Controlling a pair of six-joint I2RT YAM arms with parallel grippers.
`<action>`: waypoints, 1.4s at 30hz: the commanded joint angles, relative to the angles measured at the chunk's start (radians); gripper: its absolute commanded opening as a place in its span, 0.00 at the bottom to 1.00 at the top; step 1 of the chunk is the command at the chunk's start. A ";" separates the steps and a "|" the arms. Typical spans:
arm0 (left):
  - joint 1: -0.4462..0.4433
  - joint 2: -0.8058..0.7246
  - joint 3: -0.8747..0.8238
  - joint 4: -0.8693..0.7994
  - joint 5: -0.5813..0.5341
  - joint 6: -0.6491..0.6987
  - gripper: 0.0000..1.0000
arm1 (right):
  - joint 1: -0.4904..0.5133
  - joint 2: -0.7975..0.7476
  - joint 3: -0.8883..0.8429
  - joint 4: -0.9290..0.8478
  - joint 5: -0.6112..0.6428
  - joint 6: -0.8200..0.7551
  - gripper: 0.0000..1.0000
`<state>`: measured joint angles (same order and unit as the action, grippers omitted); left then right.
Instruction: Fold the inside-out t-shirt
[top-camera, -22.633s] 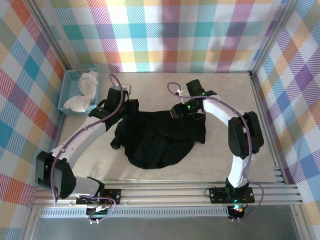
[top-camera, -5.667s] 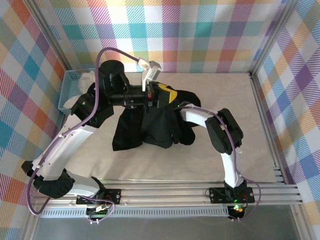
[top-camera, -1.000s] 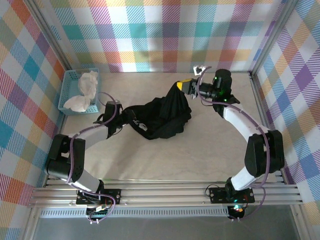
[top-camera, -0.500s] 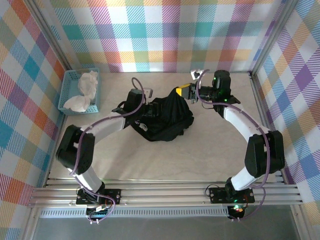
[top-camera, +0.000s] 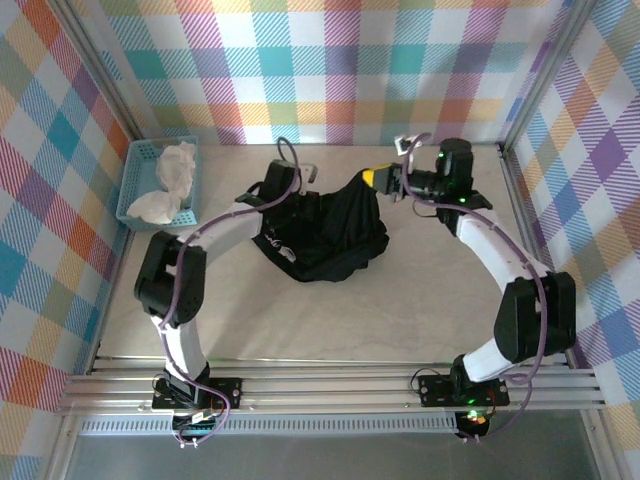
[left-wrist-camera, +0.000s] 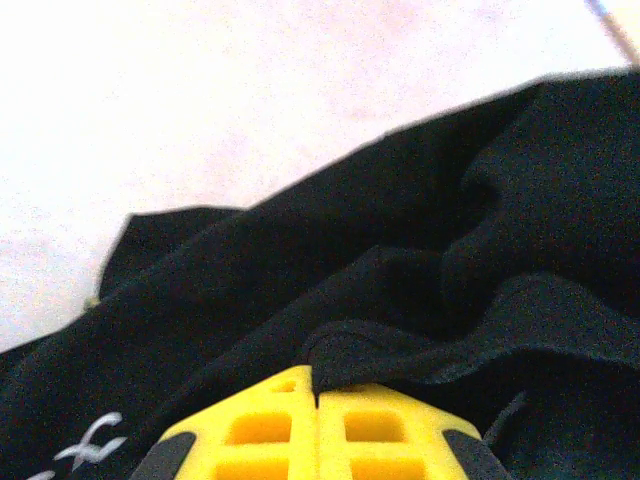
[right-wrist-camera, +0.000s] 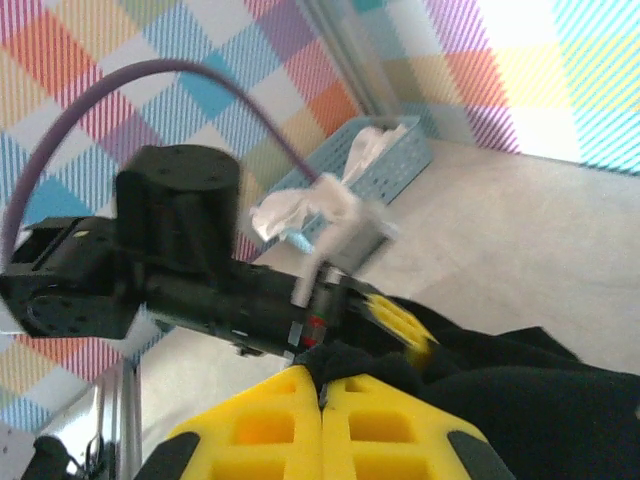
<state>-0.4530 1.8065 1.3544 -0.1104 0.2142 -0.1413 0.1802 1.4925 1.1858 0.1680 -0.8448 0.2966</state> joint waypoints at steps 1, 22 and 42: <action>0.083 -0.236 -0.062 0.066 0.022 -0.128 0.00 | -0.061 -0.133 0.065 0.135 0.003 0.162 0.00; 0.103 -0.676 -0.288 0.299 0.221 -0.462 0.00 | 0.059 0.206 0.525 -0.488 0.220 0.032 0.00; 0.126 -0.474 -0.329 -0.198 -0.426 -0.191 0.38 | 0.150 0.347 0.512 -0.519 0.066 -0.067 0.00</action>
<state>-0.3313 1.3258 1.0149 -0.2405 -0.1314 -0.4095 0.3305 1.8629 1.7157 -0.4847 -0.6426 0.1581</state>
